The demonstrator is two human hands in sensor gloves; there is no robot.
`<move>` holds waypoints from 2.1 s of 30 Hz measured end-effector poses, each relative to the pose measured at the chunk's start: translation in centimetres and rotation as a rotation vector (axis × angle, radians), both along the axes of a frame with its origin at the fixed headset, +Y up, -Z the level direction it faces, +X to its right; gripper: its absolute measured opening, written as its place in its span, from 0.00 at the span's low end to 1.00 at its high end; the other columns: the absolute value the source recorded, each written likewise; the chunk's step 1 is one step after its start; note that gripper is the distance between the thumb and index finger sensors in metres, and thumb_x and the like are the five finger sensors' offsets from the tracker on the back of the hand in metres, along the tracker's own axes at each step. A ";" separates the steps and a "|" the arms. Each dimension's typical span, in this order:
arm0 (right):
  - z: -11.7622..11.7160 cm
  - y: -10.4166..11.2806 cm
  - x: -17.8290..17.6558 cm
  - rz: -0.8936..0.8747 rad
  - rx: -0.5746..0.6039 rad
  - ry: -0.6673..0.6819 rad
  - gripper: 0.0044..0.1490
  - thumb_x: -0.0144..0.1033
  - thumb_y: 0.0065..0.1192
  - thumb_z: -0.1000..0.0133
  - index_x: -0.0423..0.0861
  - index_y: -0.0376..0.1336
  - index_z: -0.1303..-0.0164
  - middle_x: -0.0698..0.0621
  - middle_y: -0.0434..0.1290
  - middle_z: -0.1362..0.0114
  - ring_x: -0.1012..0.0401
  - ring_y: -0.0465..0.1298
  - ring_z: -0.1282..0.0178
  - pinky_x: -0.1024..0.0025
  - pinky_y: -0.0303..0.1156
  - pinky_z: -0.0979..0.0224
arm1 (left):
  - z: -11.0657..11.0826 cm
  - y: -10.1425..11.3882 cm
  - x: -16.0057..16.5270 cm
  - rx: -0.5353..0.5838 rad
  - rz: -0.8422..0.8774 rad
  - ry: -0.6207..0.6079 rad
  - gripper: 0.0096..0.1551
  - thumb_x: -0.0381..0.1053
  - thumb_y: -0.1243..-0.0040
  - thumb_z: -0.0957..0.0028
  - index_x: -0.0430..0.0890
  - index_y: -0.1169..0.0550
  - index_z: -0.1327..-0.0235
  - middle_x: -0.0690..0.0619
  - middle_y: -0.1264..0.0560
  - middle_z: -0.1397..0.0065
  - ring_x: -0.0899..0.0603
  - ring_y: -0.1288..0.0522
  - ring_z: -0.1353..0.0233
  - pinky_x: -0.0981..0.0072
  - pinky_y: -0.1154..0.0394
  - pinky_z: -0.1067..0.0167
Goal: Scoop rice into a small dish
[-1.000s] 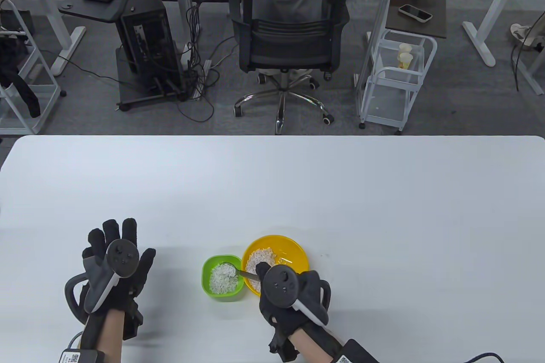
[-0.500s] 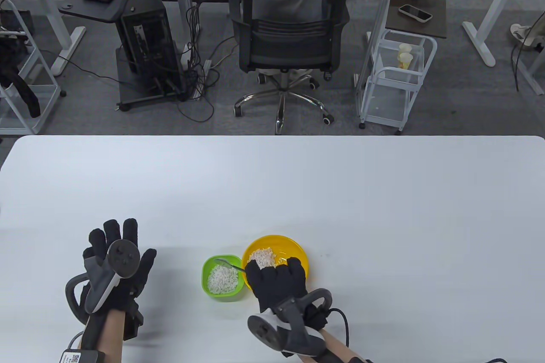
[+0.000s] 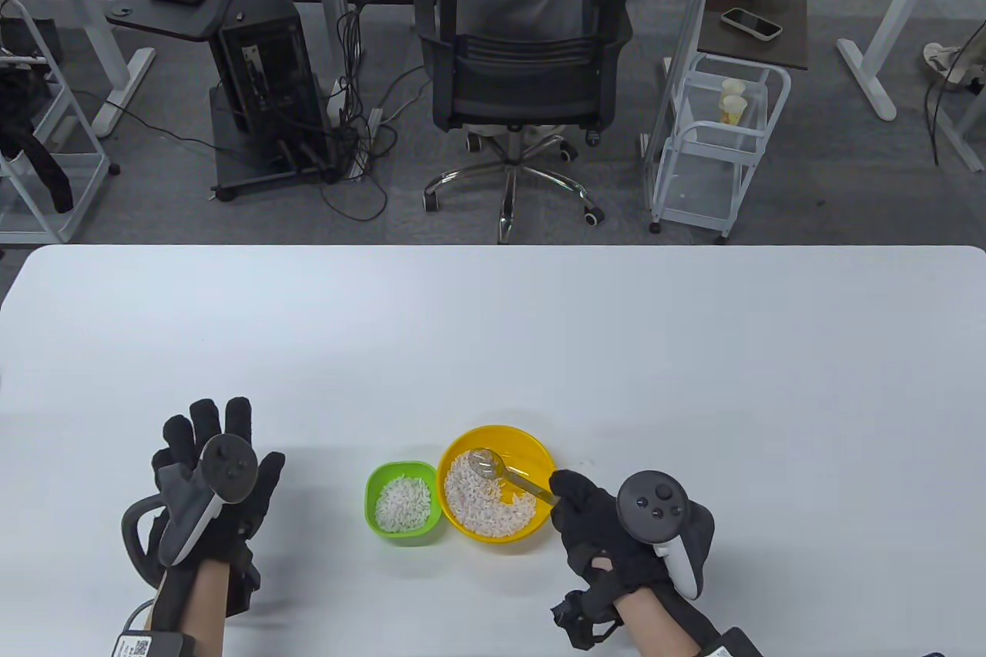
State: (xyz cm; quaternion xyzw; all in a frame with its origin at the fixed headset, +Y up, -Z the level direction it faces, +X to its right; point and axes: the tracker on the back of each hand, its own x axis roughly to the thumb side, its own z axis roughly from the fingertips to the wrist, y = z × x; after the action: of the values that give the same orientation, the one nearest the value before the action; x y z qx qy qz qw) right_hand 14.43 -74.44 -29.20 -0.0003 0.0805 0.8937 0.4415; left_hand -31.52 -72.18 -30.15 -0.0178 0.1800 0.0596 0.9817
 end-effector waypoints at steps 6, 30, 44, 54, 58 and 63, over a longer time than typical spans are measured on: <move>0.1 -0.8 -1.0 0.025 -0.067 0.113 0.28 0.28 0.55 0.38 0.37 0.64 0.28 0.38 0.81 0.45 0.41 0.80 0.51 0.29 0.62 0.33 | 0.0 -0.2 -0.4 -0.010 0.004 0.016 0.47 0.72 0.52 0.49 0.67 0.57 0.22 0.56 0.59 0.09 0.38 0.61 0.12 0.41 0.55 0.17; -1.6 -1.6 -1.5 0.142 -0.066 0.045 0.47 0.48 0.54 0.36 0.31 0.47 0.18 0.32 0.78 0.37 0.39 0.79 0.52 0.27 0.59 0.32 | -0.3 -0.4 0.5 -0.013 -0.007 -0.013 0.47 0.72 0.52 0.49 0.68 0.58 0.22 0.56 0.60 0.09 0.38 0.61 0.12 0.41 0.56 0.17; -2.0 -1.4 1.7 0.194 -0.046 -0.127 0.46 0.50 0.53 0.37 0.39 0.45 0.15 0.29 0.64 0.21 0.30 0.65 0.26 0.21 0.49 0.28 | -0.4 -0.7 0.5 -0.021 -0.024 -0.007 0.47 0.72 0.52 0.49 0.68 0.58 0.22 0.56 0.60 0.10 0.38 0.62 0.12 0.40 0.56 0.17; -2.5 -1.1 5.3 0.520 -0.070 -0.251 0.50 0.57 0.52 0.37 0.53 0.33 0.15 0.42 0.29 0.11 0.35 0.24 0.18 0.26 0.22 0.31 | -0.3 -0.9 -0.2 -0.025 0.010 0.005 0.47 0.72 0.52 0.49 0.68 0.58 0.22 0.56 0.60 0.10 0.38 0.62 0.12 0.40 0.56 0.18; -2.4 -1.0 4.8 0.628 -0.046 -0.227 0.54 0.60 0.52 0.38 0.52 0.30 0.16 0.42 0.22 0.14 0.37 0.19 0.21 0.27 0.20 0.33 | -0.3 -1.2 -0.2 -0.041 0.018 0.006 0.47 0.72 0.52 0.49 0.67 0.59 0.22 0.56 0.61 0.10 0.38 0.62 0.12 0.40 0.56 0.17; -2.3 -0.9 4.3 0.650 -0.039 -0.197 0.60 0.62 0.52 0.38 0.47 0.22 0.21 0.38 0.20 0.16 0.35 0.18 0.23 0.24 0.21 0.34 | -0.5 -1.5 -0.2 -0.054 0.000 0.015 0.47 0.72 0.52 0.49 0.68 0.59 0.23 0.56 0.61 0.10 0.38 0.62 0.12 0.40 0.56 0.17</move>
State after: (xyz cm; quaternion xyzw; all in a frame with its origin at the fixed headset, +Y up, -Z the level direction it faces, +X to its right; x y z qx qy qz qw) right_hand 18.70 -75.34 -31.55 -0.1206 0.0503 0.9816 0.1391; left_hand -31.74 -73.64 -30.65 -0.0437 0.1886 0.0549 0.9795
